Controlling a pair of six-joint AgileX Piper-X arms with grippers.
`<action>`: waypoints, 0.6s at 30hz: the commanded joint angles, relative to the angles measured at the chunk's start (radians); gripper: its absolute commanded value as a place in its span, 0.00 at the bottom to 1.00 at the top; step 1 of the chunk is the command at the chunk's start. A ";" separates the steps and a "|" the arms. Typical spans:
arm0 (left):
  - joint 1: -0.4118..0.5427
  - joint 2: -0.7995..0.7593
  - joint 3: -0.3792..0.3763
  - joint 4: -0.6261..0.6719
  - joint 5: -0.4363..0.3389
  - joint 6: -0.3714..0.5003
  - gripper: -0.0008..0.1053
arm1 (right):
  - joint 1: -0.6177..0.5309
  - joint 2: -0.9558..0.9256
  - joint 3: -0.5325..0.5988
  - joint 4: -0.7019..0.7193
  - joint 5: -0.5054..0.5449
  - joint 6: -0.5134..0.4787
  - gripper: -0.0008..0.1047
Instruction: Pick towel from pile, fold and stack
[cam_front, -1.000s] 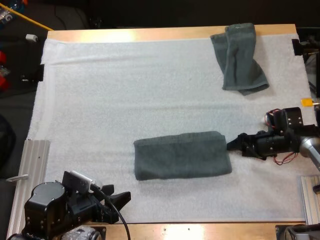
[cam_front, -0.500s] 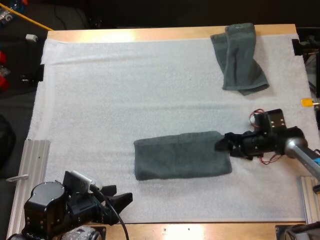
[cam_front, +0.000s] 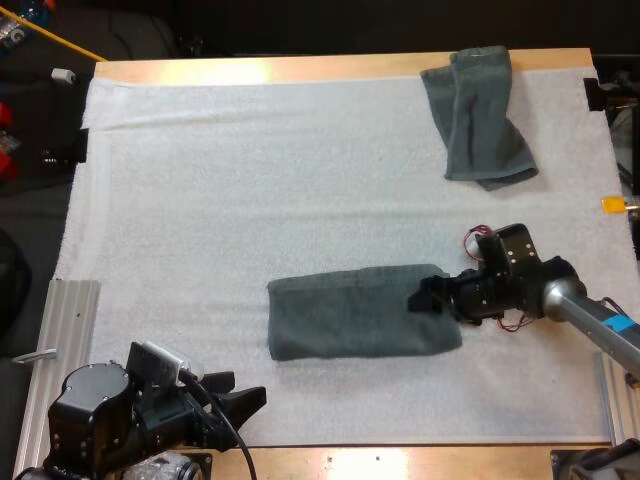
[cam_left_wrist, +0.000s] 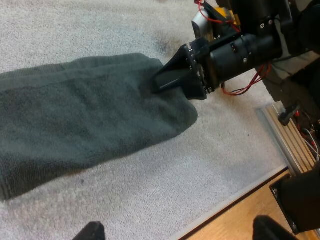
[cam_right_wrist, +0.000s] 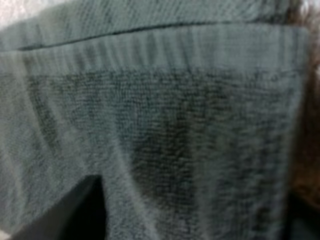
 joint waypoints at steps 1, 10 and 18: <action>-0.002 -0.005 -0.006 -0.003 0.013 -0.009 0.55 | 0.011 0.019 0.008 0.021 0.019 0.018 0.44; -0.002 -0.005 -0.006 -0.003 0.013 -0.009 0.55 | 0.011 -0.094 -0.018 0.184 0.291 -0.017 0.01; -0.002 -0.005 -0.006 -0.003 0.013 -0.009 0.55 | 0.011 -0.197 -0.185 0.589 0.782 -0.331 0.01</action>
